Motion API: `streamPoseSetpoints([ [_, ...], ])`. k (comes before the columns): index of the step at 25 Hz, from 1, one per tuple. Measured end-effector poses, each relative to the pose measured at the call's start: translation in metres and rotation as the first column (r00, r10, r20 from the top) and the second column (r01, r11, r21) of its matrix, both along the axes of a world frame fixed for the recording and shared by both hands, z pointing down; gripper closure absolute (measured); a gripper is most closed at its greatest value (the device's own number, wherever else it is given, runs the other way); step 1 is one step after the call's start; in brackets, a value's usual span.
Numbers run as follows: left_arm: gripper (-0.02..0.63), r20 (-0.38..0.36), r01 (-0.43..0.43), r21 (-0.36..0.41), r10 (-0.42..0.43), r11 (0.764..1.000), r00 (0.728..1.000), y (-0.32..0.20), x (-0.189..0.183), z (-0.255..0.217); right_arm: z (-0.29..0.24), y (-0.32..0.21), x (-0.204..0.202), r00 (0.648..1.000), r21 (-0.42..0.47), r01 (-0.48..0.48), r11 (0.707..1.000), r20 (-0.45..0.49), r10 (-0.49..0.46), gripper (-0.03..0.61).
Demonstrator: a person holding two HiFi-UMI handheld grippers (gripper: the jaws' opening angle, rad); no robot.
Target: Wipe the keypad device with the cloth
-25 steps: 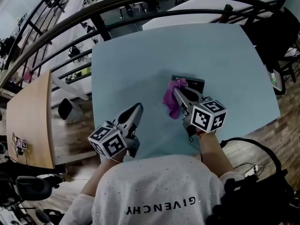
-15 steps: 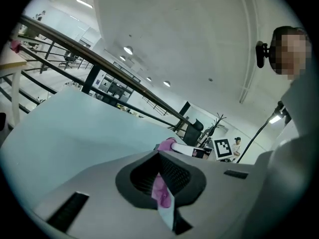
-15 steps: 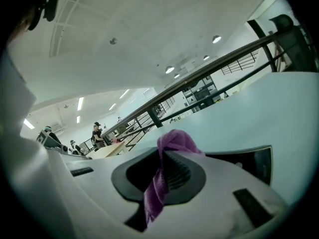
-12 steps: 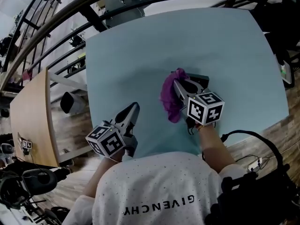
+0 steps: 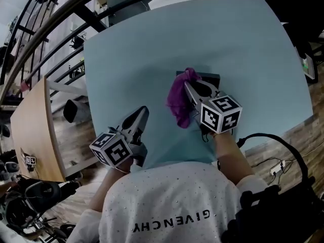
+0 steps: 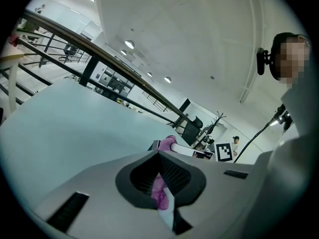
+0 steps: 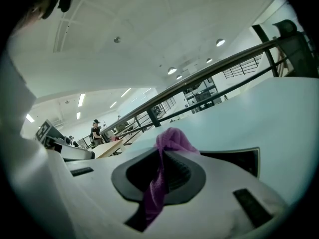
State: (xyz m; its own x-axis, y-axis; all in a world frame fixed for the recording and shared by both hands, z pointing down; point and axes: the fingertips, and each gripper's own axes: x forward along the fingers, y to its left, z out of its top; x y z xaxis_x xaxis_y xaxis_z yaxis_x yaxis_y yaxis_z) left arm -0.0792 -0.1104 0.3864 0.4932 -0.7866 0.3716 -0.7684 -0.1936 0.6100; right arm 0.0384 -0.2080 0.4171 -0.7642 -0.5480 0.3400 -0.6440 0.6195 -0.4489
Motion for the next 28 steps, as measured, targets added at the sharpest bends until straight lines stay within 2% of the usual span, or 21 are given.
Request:
streamPoseSetpoints([
  [20, 0.606, 0.019, -0.044, 0.000, 0.044, 0.999, 0.999, 0.003, 0.026, -0.003, 0.000, -0.006, 0.064, 0.990, -0.033, -0.128, 0.991, 0.057, 0.129, 0.554],
  [28, 0.606, 0.008, -0.071, -0.006, 0.071, 0.997, 0.997, -0.001, 0.045, -0.001, 0.000, -0.009, 0.089, 0.987, -0.037, -0.146, 0.989, 0.063, 0.149, 0.554],
])
